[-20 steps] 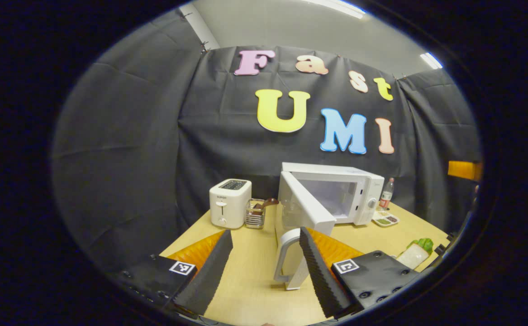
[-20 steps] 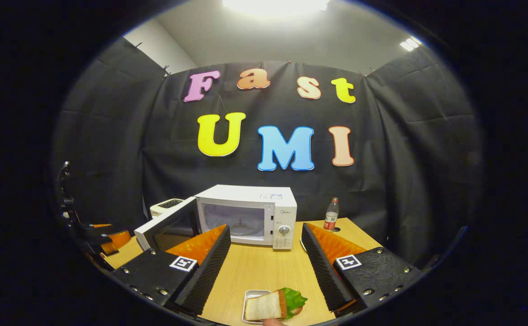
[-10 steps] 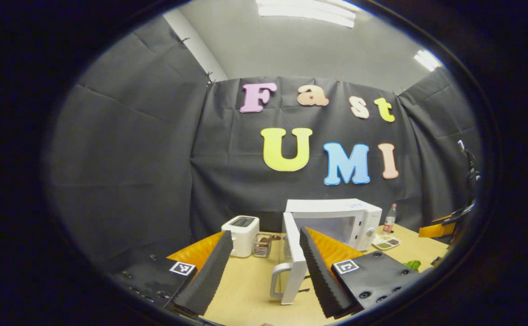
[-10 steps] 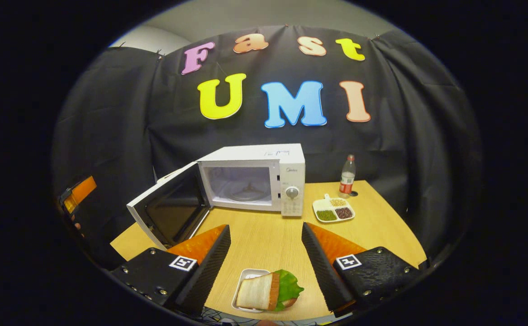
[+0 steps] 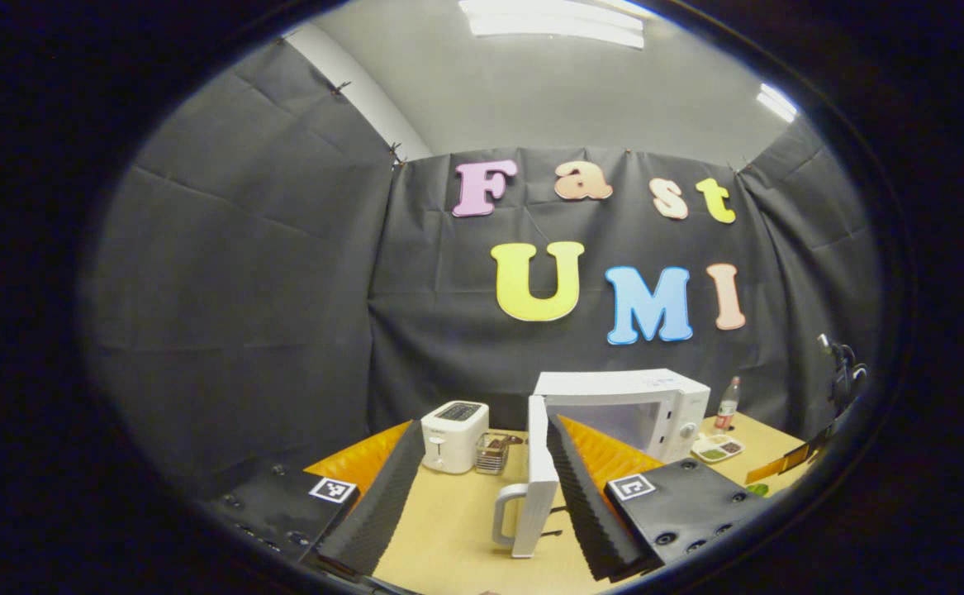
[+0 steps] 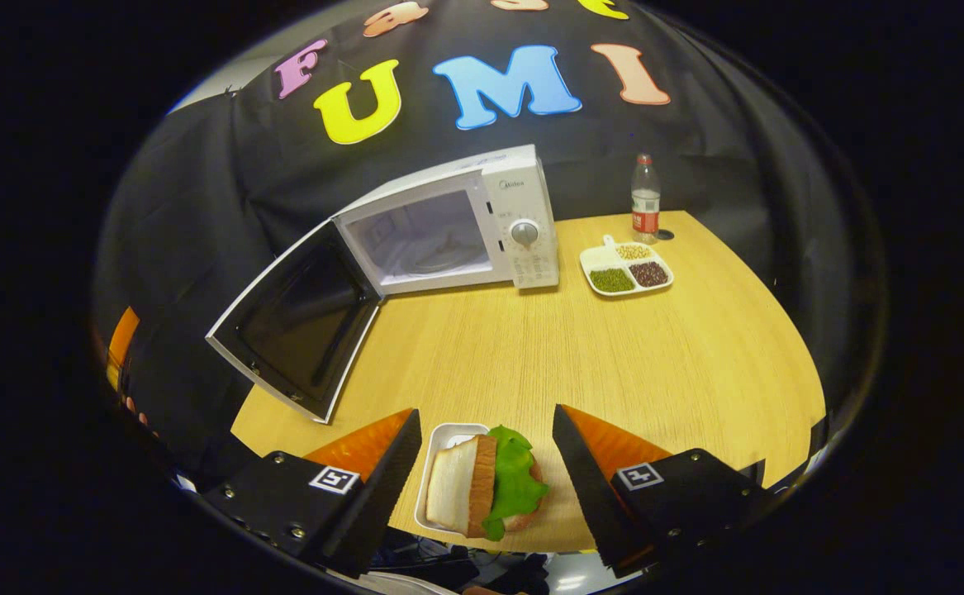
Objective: Open the microwave oven with the left hand, put the food in, and close the microwave oven.
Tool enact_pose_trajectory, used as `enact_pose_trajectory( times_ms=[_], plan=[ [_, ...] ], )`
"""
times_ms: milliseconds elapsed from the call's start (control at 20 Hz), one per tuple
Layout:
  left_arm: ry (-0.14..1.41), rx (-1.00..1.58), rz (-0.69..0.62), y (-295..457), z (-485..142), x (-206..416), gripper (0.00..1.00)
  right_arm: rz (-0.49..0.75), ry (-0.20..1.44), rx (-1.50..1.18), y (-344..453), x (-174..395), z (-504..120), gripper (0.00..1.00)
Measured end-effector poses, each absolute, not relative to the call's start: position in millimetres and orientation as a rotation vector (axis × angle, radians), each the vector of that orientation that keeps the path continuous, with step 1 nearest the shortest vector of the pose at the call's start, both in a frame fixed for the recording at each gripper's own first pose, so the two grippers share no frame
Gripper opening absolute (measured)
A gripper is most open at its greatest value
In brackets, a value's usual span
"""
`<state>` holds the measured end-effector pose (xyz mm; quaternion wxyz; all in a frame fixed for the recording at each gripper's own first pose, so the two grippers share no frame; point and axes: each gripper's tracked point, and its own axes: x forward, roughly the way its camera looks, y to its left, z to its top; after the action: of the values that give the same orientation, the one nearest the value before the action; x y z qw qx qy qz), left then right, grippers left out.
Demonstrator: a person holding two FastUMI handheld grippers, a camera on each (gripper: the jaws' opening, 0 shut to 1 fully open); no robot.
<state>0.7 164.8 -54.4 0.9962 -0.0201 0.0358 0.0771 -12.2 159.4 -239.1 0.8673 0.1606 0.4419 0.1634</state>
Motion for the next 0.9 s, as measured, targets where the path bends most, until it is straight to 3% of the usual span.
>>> enact_pose_trajectory(
  times_ms=[650, 750, 800, 850, 900],
  plan=[
    [0.076, -0.011, 0.233, 148, -50, -16, 0.95, 0.453, 1.21, 0.614, 178, -50, -282, 0.95],
    [0.08, -0.004, 0.241, 142, -49, -19, 0.95, 0.481, 1.247, 0.643, 185, -59, -285, 0.85],
    [0.082, 0.0, 0.246, 139, -49, -21, 0.96, 0.495, 1.263, 0.651, 188, -63, -286, 0.85],
    [0.083, 0.006, 0.25, 135, -49, -23, 0.95, 0.504, 1.271, 0.644, 188, -65, -288, 0.76],
    [0.084, 0.012, 0.259, 133, -46, -25, 0.96, 0.491, 1.262, 0.655, 187, -61, -288, 0.85]
  ],
)
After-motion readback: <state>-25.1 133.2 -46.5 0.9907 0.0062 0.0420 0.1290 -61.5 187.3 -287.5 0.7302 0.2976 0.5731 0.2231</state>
